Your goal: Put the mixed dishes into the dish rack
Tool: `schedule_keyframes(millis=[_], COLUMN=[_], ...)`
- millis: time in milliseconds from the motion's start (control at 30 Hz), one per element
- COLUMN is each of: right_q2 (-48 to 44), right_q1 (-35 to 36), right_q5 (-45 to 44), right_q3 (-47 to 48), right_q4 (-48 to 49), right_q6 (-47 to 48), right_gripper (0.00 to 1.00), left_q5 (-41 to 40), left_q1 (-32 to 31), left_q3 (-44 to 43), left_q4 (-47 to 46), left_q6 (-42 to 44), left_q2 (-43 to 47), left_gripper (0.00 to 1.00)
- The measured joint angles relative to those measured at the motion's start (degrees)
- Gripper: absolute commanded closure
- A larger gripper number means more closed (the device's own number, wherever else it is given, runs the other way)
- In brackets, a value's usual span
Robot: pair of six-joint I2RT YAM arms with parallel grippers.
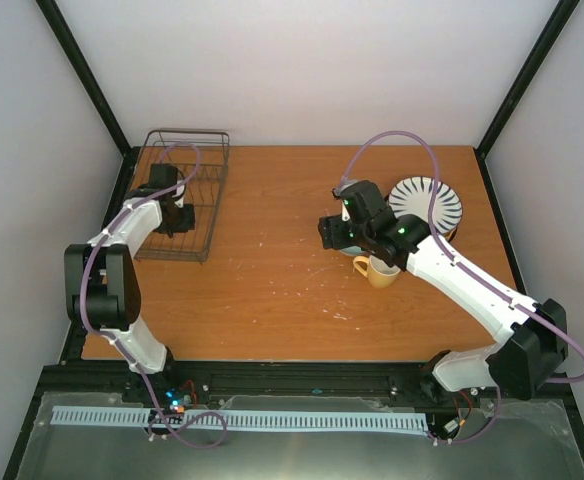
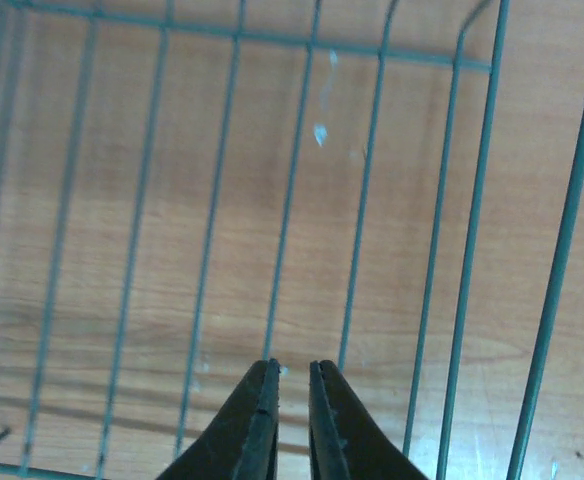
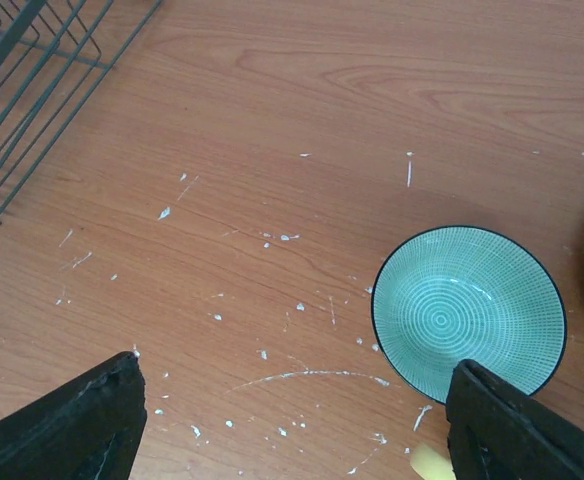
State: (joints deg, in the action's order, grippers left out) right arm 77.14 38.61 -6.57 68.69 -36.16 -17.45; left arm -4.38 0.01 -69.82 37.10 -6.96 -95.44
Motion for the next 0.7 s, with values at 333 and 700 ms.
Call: schedule_keyframes(millis=[333, 700], right_q2=[0.0, 0.7], right_q1=[0.0, 0.0], right_q5=[0.3, 1.6], right_q3=[0.0, 5.2], right_q4=[0.9, 3.0], right_q6=[0.1, 0.1], right_gripper=[0.19, 0.18], left_q5=[7.6, 14.6], left_q1=[-0.7, -3.6], left_q3=[2.7, 8.2], left_q4=[-0.2, -5.0], left_q6=[-1.0, -2.7], left_q2=[-2.0, -1.9], left_gripper=[0.96, 0.95])
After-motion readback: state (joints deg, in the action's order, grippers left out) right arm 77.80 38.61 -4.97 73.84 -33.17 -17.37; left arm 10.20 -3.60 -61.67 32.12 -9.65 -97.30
